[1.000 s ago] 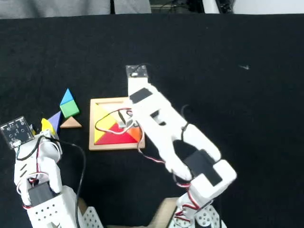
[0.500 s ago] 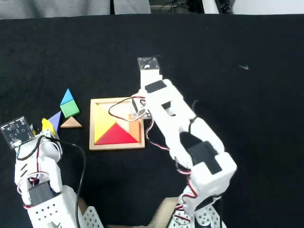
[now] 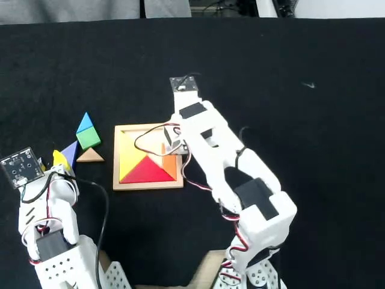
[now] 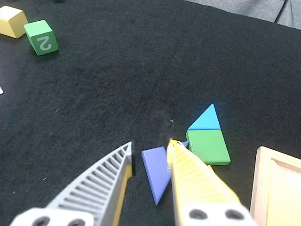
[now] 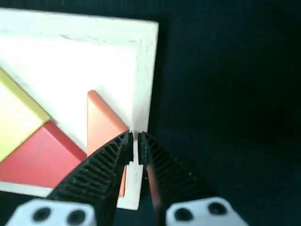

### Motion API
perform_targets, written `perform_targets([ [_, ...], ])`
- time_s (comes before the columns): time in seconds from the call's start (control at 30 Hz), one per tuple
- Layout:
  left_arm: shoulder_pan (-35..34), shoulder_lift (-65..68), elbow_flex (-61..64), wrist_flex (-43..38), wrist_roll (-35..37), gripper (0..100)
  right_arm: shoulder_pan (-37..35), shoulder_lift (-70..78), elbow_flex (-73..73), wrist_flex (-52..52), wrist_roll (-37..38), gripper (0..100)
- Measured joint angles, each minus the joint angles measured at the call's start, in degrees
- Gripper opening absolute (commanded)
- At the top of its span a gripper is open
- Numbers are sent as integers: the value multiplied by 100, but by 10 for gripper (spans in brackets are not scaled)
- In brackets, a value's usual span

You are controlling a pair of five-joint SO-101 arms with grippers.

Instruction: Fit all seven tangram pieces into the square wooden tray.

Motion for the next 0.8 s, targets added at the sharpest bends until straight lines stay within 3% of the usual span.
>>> perform_targets([
  [0.2, 0, 0, 0, 0, 0, 131, 62, -18, -141, 97, 0, 18],
  [0.4, 0, 0, 0, 0, 0, 134, 695, -695, -88, 105, 0, 18],
  [0.8, 475, 0, -229, 659, -967, 134, 1037, -1899, 1749, -1389, 0, 19],
])
